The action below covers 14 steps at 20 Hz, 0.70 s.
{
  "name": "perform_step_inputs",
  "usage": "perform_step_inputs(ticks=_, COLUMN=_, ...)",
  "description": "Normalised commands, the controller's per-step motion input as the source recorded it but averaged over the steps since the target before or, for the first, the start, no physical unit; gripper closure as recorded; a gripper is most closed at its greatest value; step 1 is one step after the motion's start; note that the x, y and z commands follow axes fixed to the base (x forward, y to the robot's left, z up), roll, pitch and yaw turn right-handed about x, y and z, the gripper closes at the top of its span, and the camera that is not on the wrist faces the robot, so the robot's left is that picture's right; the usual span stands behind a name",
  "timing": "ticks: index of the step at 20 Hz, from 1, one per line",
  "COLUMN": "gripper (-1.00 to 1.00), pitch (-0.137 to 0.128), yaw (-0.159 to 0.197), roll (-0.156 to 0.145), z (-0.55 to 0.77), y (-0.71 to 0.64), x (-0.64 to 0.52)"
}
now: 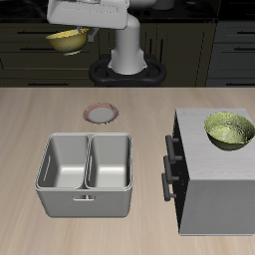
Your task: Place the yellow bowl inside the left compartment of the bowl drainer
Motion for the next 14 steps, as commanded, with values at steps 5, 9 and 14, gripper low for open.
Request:
perform_step_inputs(ticks=5, gripper=1.00, pitch=-0.017, yaw=-0.002, roll=0.006, z=0.11, y=0.14, x=0.16)
perform_step_inputs(ticks=9, gripper=1.00, pitch=-0.010, yaw=-0.002, roll=-0.007, z=0.13, y=0.16, x=0.17)
perform_step_inputs(ticks=14, gripper=1.00, pitch=-0.017, yaw=0.001, roll=-0.001, z=0.14, y=0.14, x=0.14)
